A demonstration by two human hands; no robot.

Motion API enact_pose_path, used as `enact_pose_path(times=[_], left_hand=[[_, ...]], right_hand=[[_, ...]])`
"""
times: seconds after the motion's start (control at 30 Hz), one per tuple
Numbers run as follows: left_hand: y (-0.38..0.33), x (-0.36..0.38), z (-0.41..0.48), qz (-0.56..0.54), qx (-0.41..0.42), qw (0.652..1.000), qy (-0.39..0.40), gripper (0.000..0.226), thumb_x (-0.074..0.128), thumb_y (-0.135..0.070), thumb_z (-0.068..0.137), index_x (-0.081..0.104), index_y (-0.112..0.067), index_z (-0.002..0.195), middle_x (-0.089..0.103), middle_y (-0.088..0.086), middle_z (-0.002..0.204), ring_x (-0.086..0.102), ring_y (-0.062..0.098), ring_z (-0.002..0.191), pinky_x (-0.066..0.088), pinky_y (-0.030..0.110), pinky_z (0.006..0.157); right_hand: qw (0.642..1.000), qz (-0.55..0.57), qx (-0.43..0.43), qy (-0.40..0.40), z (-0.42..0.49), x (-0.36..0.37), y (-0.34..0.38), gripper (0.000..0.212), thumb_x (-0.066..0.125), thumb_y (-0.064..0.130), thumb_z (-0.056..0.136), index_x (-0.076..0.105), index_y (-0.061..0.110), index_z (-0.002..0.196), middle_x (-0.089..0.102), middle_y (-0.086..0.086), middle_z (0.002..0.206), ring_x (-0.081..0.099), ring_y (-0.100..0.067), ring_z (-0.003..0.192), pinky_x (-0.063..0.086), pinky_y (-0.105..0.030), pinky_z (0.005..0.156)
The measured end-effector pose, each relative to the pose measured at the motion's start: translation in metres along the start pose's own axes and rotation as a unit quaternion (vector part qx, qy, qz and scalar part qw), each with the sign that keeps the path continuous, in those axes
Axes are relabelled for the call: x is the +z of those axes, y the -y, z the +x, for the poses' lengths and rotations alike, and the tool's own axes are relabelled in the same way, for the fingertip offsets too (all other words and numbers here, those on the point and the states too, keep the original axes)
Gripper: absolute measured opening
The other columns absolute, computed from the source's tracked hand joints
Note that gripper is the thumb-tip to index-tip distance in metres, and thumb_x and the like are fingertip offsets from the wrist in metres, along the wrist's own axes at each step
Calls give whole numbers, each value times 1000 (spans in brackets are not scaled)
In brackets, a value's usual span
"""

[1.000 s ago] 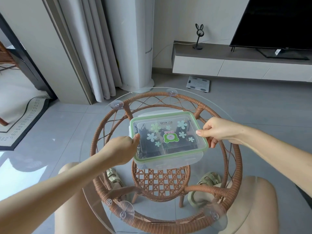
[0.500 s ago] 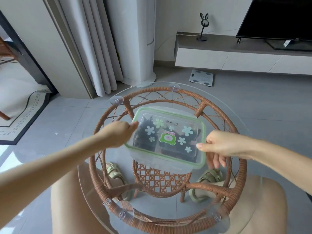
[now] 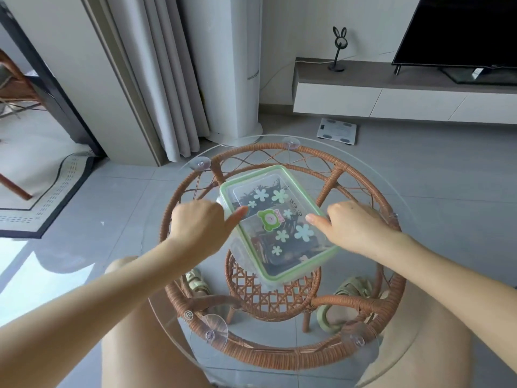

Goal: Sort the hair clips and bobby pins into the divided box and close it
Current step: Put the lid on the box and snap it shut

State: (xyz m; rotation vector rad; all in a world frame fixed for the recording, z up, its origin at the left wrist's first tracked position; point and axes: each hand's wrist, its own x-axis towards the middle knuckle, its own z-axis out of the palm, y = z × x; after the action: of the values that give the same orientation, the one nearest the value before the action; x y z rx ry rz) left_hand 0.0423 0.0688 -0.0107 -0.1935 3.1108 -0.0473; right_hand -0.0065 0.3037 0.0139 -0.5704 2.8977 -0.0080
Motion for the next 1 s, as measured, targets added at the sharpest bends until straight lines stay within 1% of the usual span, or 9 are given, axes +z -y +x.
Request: enact_pose_path(times=[0.07, 0.13, 0.33, 0.53, 0.7, 0.8, 0.87, 0.93, 1.0], left_hand=[[-4, 1, -14, -62, -8, 996, 69, 69, 9, -68, 82, 33, -15, 44, 34, -3, 44, 40, 13, 40, 50, 28, 55], [-12, 3, -22, -101, -4, 989, 112, 67, 10, -60, 89, 34, -14, 46, 32, -3, 46, 36, 13, 41, 55, 31, 64], [-20, 7, -20, -146, -4, 984, 104, 66, 7, -47, 96, 36, -13, 48, 35, 1, 48, 38, 15, 45, 53, 35, 69], [-22, 20, -25, -266, -26, 961, 74, 62, 10, -42, 97, 32, -13, 48, 35, 3, 48, 36, 17, 45, 32, 27, 50], [-15, 23, -19, -264, -44, 958, 104, 65, 10, -49, 95, 42, -9, 53, 45, 7, 54, 47, 23, 54, 44, 32, 62], [-12, 23, -16, -349, -98, 922, 136, 72, 13, -54, 93, 59, 0, 87, 63, 15, 84, 61, 28, 82, 43, 34, 73], [-7, 24, -27, -432, -157, 879, 124, 63, 25, -58, 90, 53, -4, 106, 63, 13, 99, 60, 29, 95, 45, 36, 83], [3, 28, -51, -499, -196, 837, 111, 59, 41, -63, 83, 50, -10, 107, 60, 6, 96, 59, 25, 94, 46, 38, 84], [14, 36, -77, -579, -213, 779, 112, 71, 56, -73, 68, 58, -11, 103, 66, 12, 99, 63, 29, 94, 50, 44, 89]], right_hand=[[998, 57, -25, 16, 3, 8, -9, 57, 26, 55, 92, 38, 12, 56, 43, -4, 53, 43, -20, 49, 35, -33, 51], [995, 82, -54, 24, -1, 12, -11, 58, 23, 55, 92, 35, 13, 54, 40, -3, 52, 41, -19, 49, 35, -34, 53], [981, 176, -64, 48, -7, 24, -10, 55, 21, 51, 94, 31, 14, 54, 33, 0, 51, 34, -15, 48, 26, -30, 51], [928, 359, -47, 85, -5, 42, -8, 48, 27, 59, 85, 29, 17, 61, 26, -1, 62, 32, -16, 61, 31, -34, 64], [926, 369, -25, 69, -12, 39, -3, 48, 30, 50, 92, 33, 16, 58, 29, 3, 51, 34, -14, 51, 32, -32, 59], [870, 475, 13, 128, -28, 43, 13, 50, 34, 47, 94, 56, 3, 81, 48, 2, 43, 51, -15, 43, 47, -31, 57], [822, 545, 14, 163, -38, 48, 24, 50, 39, 42, 95, 59, -3, 84, 58, -2, 48, 58, -21, 44, 51, -30, 53], [787, 592, 7, 172, -45, 55, 35, 52, 45, 39, 93, 60, -10, 82, 62, -14, 60, 61, -27, 48, 53, -30, 52], [763, 625, 9, 163, -51, 62, 48, 56, 49, 39, 91, 58, -17, 85, 62, -20, 66, 61, -29, 53, 53, -31, 54]])
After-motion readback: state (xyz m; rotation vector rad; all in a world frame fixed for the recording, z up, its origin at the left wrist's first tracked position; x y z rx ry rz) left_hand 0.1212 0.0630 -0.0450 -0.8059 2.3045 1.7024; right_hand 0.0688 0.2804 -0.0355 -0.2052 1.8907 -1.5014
